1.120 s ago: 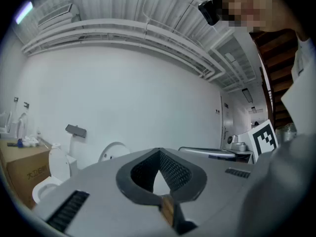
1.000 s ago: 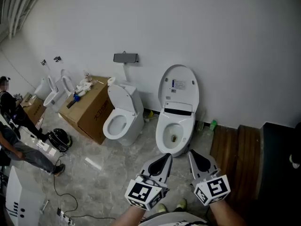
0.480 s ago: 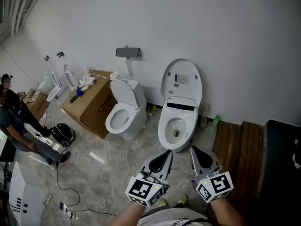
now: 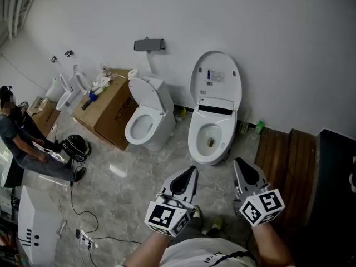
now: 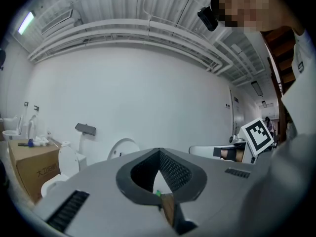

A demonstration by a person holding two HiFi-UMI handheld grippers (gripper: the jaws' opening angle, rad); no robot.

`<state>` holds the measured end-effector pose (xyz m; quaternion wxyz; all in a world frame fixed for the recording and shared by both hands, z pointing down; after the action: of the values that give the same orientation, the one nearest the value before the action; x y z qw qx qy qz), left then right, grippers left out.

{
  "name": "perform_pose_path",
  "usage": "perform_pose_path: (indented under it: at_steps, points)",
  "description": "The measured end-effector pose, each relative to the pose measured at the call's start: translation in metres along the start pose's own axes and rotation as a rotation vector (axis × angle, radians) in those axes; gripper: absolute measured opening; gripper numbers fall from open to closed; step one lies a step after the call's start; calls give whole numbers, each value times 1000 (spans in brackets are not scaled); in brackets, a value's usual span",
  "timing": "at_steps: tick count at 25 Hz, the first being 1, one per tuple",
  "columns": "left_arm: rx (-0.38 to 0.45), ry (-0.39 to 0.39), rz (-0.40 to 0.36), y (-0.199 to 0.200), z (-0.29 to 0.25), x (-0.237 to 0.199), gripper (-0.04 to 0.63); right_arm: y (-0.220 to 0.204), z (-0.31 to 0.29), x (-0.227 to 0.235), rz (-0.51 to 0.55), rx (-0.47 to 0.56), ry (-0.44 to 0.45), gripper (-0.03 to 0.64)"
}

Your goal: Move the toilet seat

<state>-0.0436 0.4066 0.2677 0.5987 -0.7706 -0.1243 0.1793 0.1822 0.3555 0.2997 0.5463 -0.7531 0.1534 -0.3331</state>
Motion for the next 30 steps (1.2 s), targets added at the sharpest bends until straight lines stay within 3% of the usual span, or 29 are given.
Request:
perform_pose_path:
  at_steps: [5, 8, 14, 18, 22, 30]
  points:
    - [-4, -2, 9, -9, -29, -28, 3, -11, -35, 37, -119, -30, 13, 33]
    - [-7, -15, 13, -13, -51, -51, 3, -24, -64, 59, -202, -60, 51, 114]
    - [-23, -62, 12, -20, -113, -119, 3, -65, -144, 106, -394, -154, 27, 120]
    - [-50, -114, -11, -29, -159, -164, 3, -107, -196, 144, -553, -197, -10, 130]
    - [-111, -190, -19, -50, -205, -195, 3, -151, -238, 174, -633, -261, -69, 138]
    - [-256, -252, 21, -115, -288, -225, 3, -292, -298, 256, -806, -422, -165, 199]
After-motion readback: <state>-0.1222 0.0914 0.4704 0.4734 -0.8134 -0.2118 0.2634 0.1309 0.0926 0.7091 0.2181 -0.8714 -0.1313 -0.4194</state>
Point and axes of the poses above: the fingertips, and each gripper's own axes: z backward along the fingers, x to its right, y out of its top, the point moved 10 cm from there along z, backward along the fingers, and after that the axes turned 10 degrees about -x, right-handed, at the moved point
